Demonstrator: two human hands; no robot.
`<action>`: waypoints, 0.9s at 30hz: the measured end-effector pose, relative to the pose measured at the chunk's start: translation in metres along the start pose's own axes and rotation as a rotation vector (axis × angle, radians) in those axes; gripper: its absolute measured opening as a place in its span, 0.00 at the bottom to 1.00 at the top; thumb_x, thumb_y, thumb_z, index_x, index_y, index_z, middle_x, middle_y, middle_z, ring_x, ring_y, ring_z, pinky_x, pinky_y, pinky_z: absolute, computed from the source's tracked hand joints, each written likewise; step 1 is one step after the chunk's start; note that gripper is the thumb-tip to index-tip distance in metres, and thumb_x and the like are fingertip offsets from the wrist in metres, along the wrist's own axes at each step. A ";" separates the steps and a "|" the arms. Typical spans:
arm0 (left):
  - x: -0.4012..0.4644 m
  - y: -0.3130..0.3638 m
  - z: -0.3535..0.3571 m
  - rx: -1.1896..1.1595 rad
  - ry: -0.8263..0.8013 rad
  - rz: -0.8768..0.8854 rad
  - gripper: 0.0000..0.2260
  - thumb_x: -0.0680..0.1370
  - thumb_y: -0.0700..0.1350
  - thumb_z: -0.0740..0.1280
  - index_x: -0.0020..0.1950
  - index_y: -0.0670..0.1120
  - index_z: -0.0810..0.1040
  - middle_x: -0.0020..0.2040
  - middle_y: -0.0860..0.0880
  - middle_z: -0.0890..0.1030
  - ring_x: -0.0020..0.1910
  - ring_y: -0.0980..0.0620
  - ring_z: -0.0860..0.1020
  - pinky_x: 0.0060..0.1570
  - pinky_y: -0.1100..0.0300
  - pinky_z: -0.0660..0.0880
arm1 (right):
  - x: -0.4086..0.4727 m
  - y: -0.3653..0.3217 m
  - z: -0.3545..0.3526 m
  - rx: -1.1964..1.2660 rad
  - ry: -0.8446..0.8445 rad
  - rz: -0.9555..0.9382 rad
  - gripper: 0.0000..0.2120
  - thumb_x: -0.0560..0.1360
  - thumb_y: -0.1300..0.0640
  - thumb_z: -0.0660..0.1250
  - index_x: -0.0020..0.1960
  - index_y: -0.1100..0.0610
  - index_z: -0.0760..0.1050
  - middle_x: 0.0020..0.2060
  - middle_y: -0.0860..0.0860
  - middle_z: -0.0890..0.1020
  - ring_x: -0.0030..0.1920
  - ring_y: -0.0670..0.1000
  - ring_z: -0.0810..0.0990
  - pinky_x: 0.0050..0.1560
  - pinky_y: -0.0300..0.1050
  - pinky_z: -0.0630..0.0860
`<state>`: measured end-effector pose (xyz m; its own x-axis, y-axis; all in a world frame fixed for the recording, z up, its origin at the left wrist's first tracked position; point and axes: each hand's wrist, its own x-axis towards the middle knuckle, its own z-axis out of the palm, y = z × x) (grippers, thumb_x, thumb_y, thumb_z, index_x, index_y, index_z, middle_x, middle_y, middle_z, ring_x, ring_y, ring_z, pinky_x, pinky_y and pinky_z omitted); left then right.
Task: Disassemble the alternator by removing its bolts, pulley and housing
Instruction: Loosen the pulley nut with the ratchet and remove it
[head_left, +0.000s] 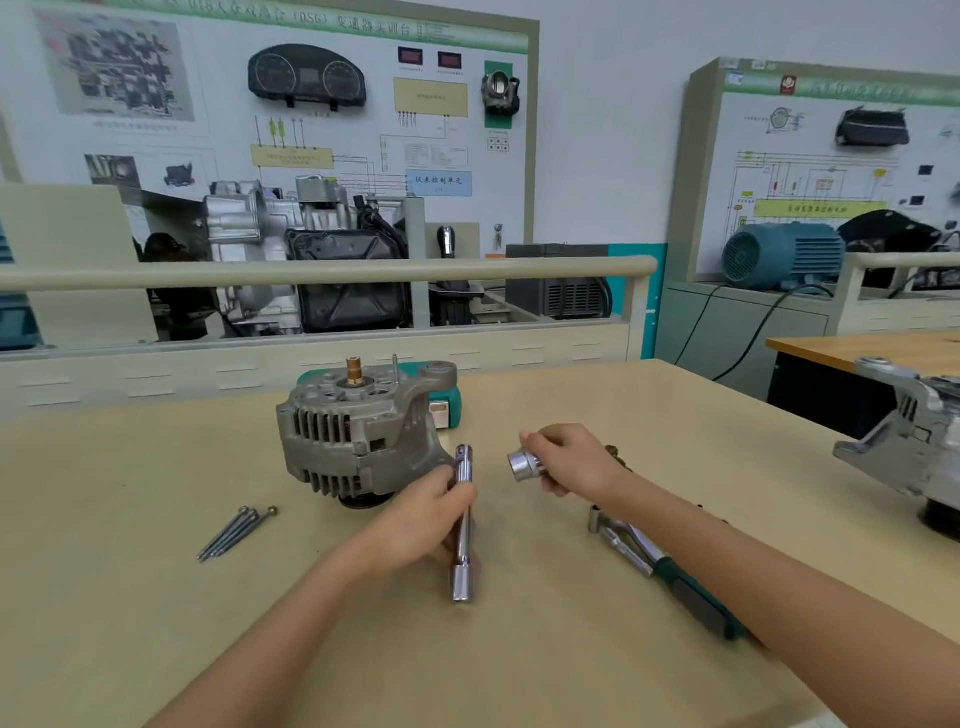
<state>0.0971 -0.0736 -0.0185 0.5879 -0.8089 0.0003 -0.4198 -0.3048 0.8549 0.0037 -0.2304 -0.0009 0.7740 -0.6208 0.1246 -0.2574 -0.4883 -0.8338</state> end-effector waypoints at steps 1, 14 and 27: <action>-0.005 -0.003 -0.004 -0.058 -0.017 -0.001 0.08 0.82 0.45 0.55 0.46 0.44 0.67 0.38 0.46 0.74 0.34 0.51 0.75 0.36 0.60 0.74 | -0.002 -0.006 0.006 0.196 -0.057 0.071 0.12 0.80 0.54 0.57 0.43 0.61 0.71 0.30 0.53 0.72 0.26 0.47 0.70 0.27 0.37 0.66; -0.043 -0.034 -0.047 0.378 -0.013 0.373 0.09 0.82 0.48 0.59 0.50 0.45 0.75 0.34 0.57 0.70 0.32 0.61 0.68 0.33 0.66 0.65 | -0.028 -0.036 0.070 0.348 -0.154 0.073 0.13 0.77 0.58 0.54 0.36 0.58 0.70 0.21 0.49 0.72 0.15 0.44 0.63 0.20 0.31 0.55; -0.059 -0.009 -0.068 1.063 -0.046 0.363 0.08 0.83 0.52 0.53 0.48 0.49 0.63 0.33 0.52 0.67 0.33 0.50 0.67 0.35 0.54 0.63 | -0.033 -0.029 0.100 0.423 0.054 -0.099 0.16 0.79 0.61 0.56 0.32 0.57 0.65 0.28 0.54 0.68 0.28 0.49 0.68 0.20 0.31 0.65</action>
<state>0.1132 0.0107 0.0093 0.2939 -0.9481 0.1217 -0.9504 -0.3034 -0.0688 0.0435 -0.1342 -0.0345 0.7489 -0.6201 0.2339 0.0850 -0.2602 -0.9618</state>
